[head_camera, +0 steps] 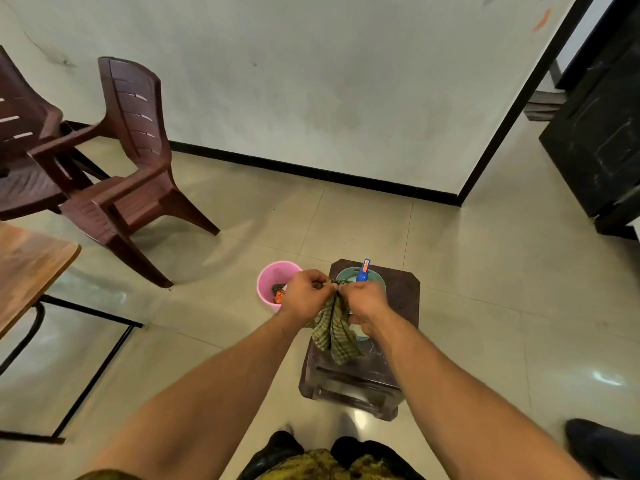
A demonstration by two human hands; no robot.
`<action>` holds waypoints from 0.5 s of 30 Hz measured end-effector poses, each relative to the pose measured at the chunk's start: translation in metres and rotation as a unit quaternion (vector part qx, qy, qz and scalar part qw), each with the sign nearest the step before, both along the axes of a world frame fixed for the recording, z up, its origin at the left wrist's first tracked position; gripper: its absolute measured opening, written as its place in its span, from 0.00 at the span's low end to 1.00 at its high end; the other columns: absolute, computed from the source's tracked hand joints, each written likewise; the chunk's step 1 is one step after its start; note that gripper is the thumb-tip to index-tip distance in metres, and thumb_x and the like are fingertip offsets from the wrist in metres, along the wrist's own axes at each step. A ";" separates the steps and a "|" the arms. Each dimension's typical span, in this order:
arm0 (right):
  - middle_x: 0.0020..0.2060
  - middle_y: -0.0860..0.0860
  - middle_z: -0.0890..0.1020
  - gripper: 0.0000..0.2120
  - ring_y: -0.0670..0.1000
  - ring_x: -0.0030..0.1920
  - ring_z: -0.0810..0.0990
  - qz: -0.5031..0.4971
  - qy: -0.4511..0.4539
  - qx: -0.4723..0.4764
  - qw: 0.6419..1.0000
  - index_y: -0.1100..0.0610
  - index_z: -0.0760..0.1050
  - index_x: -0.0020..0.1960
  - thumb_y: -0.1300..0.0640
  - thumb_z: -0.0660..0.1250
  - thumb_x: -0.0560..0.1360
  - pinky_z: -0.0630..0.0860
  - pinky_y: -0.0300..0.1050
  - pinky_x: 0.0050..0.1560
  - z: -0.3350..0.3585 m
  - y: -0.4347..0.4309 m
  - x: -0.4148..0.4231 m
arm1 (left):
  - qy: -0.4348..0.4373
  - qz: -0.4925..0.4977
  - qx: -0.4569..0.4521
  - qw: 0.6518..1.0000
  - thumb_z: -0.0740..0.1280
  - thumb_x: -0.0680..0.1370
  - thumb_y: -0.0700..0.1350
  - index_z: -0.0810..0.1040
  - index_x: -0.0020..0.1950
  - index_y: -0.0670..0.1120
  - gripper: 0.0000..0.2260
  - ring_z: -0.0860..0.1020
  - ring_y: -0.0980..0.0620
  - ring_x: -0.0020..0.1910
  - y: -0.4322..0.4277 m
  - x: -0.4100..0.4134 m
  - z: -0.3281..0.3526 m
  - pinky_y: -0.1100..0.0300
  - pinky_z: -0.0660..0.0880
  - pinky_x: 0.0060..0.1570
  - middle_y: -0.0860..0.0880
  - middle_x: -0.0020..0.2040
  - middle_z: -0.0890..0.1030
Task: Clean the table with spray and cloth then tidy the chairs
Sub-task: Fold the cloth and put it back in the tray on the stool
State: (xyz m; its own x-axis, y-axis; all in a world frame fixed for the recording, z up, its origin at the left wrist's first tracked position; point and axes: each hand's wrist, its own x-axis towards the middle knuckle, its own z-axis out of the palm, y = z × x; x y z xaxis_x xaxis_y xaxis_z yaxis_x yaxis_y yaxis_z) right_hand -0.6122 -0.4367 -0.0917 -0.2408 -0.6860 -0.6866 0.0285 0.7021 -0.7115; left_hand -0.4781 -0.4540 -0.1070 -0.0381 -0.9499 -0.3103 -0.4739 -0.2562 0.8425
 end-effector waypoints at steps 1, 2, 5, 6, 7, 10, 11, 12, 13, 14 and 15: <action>0.37 0.56 0.81 0.07 0.56 0.39 0.80 0.001 -0.009 0.003 1.000 0.57 0.81 0.40 0.59 0.71 0.76 0.82 0.64 0.47 0.000 0.000 0.000 | 0.000 -0.011 -0.005 1.000 0.76 0.73 0.45 0.82 0.40 0.51 0.05 0.84 0.45 0.39 0.000 0.002 -0.004 0.41 0.83 0.47 0.50 0.36 0.85; 0.36 0.55 0.81 0.07 0.55 0.39 0.81 0.005 -0.021 0.009 1.000 0.57 0.80 0.40 0.60 0.70 0.77 0.82 0.63 0.48 0.002 0.001 0.000 | -0.002 -0.020 -0.009 1.000 0.76 0.74 0.45 0.83 0.42 0.50 0.03 0.84 0.46 0.39 0.000 0.003 -0.006 0.41 0.83 0.47 0.50 0.37 0.85; 0.35 0.53 0.81 0.07 0.52 0.39 0.80 0.032 -0.051 0.017 0.998 0.57 0.79 0.43 0.62 0.65 0.79 0.81 0.51 0.45 0.008 0.002 -0.003 | -0.011 -0.051 -0.012 0.999 0.77 0.73 0.46 0.84 0.48 0.44 0.08 0.83 0.51 0.39 0.001 0.005 -0.005 0.44 0.83 0.50 0.52 0.39 0.85; 0.36 0.54 0.81 0.07 0.52 0.40 0.81 0.039 -0.059 0.018 0.997 0.58 0.79 0.45 0.63 0.63 0.79 0.81 0.50 0.46 0.010 0.001 -0.004 | -0.012 -0.061 -0.002 0.998 0.78 0.72 0.48 0.84 0.51 0.43 0.13 0.84 0.52 0.41 0.002 0.006 -0.003 0.46 0.83 0.51 0.51 0.40 0.85; 0.38 0.54 0.82 0.07 0.52 0.42 0.81 0.044 -0.070 0.019 0.996 0.59 0.79 0.47 0.63 0.62 0.79 0.81 0.51 0.49 0.010 0.001 -0.006 | -0.018 -0.072 0.009 0.997 0.79 0.70 0.50 0.83 0.54 0.42 0.18 0.84 0.52 0.44 0.003 0.006 -0.001 0.49 0.83 0.52 0.51 0.43 0.85; 0.42 0.54 0.85 0.11 0.52 0.44 0.83 0.051 -0.146 0.014 0.988 0.58 0.78 0.56 0.65 0.61 0.78 0.80 0.52 0.55 0.009 0.001 -0.012 | -0.067 -0.105 0.003 0.992 0.80 0.69 0.49 0.79 0.62 0.42 0.25 0.82 0.50 0.52 0.003 0.007 0.001 0.56 0.79 0.55 0.49 0.51 0.83; 0.43 0.54 0.86 0.13 0.52 0.44 0.84 0.057 -0.149 0.008 0.987 0.57 0.78 0.58 0.67 0.61 0.78 0.80 0.51 0.54 0.008 0.000 -0.013 | -0.079 -0.115 -0.006 0.990 0.78 0.72 0.45 0.79 0.63 0.42 0.22 0.81 0.49 0.53 0.001 0.006 0.004 0.57 0.78 0.54 0.49 0.51 0.82; 0.45 0.55 0.87 0.14 0.52 0.44 0.84 0.069 -0.129 -0.005 0.989 0.57 0.78 0.57 0.68 0.61 0.77 0.80 0.48 0.51 0.007 -0.001 -0.015 | -0.087 -0.126 -0.015 0.988 0.76 0.74 0.42 0.80 0.62 0.42 0.18 0.81 0.49 0.53 0.000 0.006 0.006 0.58 0.78 0.55 0.50 0.50 0.82; 0.45 0.56 0.87 0.14 0.52 0.43 0.84 0.077 -0.084 -0.027 0.993 0.57 0.79 0.56 0.69 0.62 0.76 0.80 0.43 0.46 0.005 -0.001 -0.016 | -0.092 -0.139 -0.024 0.986 0.74 0.75 0.38 0.80 0.61 0.42 0.15 0.81 0.50 0.52 -0.002 0.005 0.009 0.59 0.78 0.55 0.51 0.50 0.81; 0.44 0.55 0.86 0.12 0.52 0.43 0.82 0.081 -0.013 -0.053 0.995 0.58 0.80 0.54 0.70 0.64 0.76 0.77 0.38 0.41 0.003 -0.002 -0.016 | -0.098 -0.152 -0.033 0.983 0.72 0.75 0.35 0.81 0.60 0.42 0.13 0.80 0.51 0.51 -0.004 0.004 0.011 0.61 0.77 0.53 0.51 0.49 0.81; 0.44 0.53 0.84 0.12 0.52 0.45 0.81 0.086 0.073 -0.076 0.991 0.57 0.80 0.54 0.69 0.65 0.76 0.74 0.37 0.39 0.000 -0.002 -0.019 | -0.105 -0.162 -0.039 0.980 0.70 0.75 0.33 0.82 0.59 0.41 0.13 0.79 0.52 0.49 -0.006 0.003 0.015 0.65 0.75 0.51 0.52 0.49 0.81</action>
State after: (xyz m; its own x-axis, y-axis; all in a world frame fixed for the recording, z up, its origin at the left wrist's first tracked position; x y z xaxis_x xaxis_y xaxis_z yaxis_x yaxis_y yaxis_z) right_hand -0.6311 -0.4388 -0.0913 -0.1996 -0.8185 -0.5387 -0.1932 0.5718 -0.7973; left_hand -0.4748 -0.4600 -0.0923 -0.2844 -0.9198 -0.2702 -0.6847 -0.0023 0.7288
